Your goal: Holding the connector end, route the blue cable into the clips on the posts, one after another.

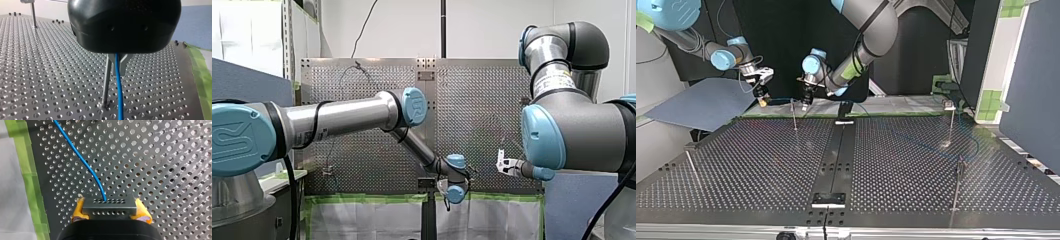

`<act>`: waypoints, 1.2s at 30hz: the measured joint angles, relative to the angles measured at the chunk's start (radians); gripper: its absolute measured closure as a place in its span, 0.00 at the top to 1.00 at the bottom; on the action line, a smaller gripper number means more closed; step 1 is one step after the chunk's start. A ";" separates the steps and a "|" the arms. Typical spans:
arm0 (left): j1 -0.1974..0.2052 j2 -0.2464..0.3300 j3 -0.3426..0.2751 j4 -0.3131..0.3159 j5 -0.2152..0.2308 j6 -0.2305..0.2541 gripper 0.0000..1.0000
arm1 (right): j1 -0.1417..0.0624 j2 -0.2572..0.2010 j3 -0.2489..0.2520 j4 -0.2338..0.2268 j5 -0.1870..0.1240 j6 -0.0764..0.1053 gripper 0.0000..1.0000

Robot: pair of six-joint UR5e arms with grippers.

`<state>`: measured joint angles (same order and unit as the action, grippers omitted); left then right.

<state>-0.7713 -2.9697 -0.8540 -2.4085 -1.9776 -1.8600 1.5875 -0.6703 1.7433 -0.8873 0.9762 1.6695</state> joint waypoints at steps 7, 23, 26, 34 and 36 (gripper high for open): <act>0.012 -0.001 0.021 0.001 0.016 -0.026 0.00 | -0.001 0.001 -0.009 -0.001 -0.001 0.001 0.00; 0.031 -0.044 0.080 -0.021 0.048 -0.090 0.00 | -0.001 0.003 -0.042 -0.032 -0.004 0.059 0.00; 0.038 -0.064 0.104 -0.037 0.054 -0.113 0.00 | -0.002 0.003 -0.052 -0.039 -0.006 0.077 0.00; 0.057 -0.074 0.164 -0.043 0.068 -0.132 0.00 | -0.003 0.005 -0.070 -0.042 -0.008 0.086 0.00; 0.057 -0.073 0.171 -0.043 0.070 -0.132 0.00 | -0.003 0.005 -0.072 -0.042 -0.008 0.086 0.00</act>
<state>-0.7147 -3.0430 -0.6832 -2.4516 -1.9074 -1.9923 1.5843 -0.6653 1.6712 -0.9296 0.9682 1.7552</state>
